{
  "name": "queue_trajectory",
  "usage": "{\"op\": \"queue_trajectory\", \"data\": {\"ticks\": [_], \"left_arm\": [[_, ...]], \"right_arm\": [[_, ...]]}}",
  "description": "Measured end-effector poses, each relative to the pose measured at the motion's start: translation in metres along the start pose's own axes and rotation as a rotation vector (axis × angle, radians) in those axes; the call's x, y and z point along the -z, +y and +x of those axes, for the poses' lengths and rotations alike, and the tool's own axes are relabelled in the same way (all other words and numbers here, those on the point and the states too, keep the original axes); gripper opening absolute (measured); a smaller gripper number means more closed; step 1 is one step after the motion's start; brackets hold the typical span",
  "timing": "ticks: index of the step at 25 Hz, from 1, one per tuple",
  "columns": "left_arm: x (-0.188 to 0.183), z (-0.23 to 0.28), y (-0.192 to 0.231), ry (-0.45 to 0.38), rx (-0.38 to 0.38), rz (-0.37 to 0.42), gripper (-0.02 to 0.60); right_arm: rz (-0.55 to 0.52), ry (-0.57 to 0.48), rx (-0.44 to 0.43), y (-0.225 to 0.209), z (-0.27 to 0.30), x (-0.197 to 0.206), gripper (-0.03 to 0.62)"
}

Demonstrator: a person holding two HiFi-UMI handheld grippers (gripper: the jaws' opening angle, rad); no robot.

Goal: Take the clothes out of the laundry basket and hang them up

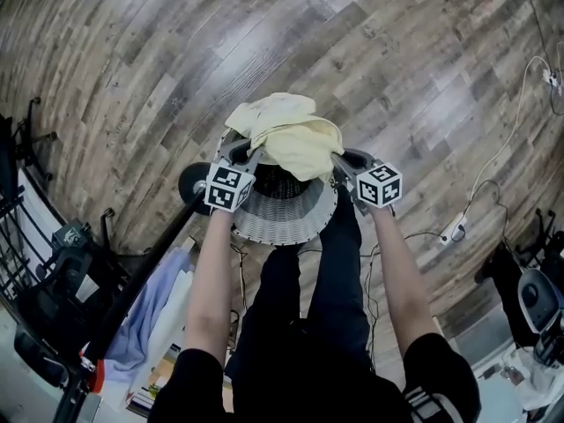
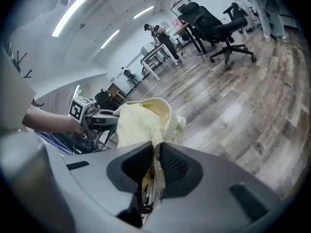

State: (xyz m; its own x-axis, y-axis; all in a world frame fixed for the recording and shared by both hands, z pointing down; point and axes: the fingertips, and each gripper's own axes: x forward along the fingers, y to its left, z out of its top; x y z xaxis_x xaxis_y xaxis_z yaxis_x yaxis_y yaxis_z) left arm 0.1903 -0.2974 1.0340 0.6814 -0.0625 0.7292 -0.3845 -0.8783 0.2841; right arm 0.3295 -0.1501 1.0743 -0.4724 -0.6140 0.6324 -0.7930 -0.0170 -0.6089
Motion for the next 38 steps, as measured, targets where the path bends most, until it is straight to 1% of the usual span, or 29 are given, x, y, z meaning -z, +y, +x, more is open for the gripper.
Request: {"op": "queue_trajectory", "data": {"ticks": [1,3,6,8,10,13,17,22,27,32,38], "left_arm": [[-0.001,-0.003,-0.003,0.003,0.002,0.011,0.064],[-0.002,-0.011,-0.008,-0.003,0.005,-0.001,0.057],[-0.004,-0.027,-0.012,-0.016,-0.003,-0.018,0.054],[-0.005,-0.040,-0.016,-0.026,-0.012,-0.027,0.052],[-0.007,-0.053,-0.023,-0.043,-0.022,-0.037,0.051],[-0.013,-0.079,-0.035,-0.080,-0.040,-0.058,0.051],[-0.026,-0.121,-0.051,-0.128,-0.068,-0.088,0.051],[-0.044,-0.174,-0.066,-0.174,-0.103,-0.107,0.051],[-0.062,-0.232,-0.079,-0.221,-0.144,-0.111,0.051],[-0.069,-0.283,-0.086,-0.258,-0.181,-0.116,0.051],[-0.067,-0.331,-0.096,-0.293,-0.204,-0.125,0.051]], "right_arm": [[-0.022,0.013,0.012,0.002,-0.001,-0.001,0.054],[-0.060,0.028,0.047,0.006,-0.006,-0.005,0.044],[-0.112,0.015,0.093,0.018,-0.018,-0.017,0.038],[-0.168,0.011,0.122,0.028,-0.028,-0.024,0.038],[-0.220,0.005,0.153,0.038,-0.039,-0.030,0.038],[-0.269,-0.020,0.191,0.055,-0.058,-0.045,0.037],[-0.327,-0.049,0.219,0.082,-0.081,-0.073,0.037],[-0.394,-0.072,0.215,0.122,-0.107,-0.107,0.037],[-0.424,-0.091,0.174,0.169,-0.128,-0.128,0.037],[-0.470,-0.104,0.145,0.213,-0.145,-0.144,0.037],[-0.531,-0.141,0.122,0.262,-0.163,-0.167,0.035]]}}
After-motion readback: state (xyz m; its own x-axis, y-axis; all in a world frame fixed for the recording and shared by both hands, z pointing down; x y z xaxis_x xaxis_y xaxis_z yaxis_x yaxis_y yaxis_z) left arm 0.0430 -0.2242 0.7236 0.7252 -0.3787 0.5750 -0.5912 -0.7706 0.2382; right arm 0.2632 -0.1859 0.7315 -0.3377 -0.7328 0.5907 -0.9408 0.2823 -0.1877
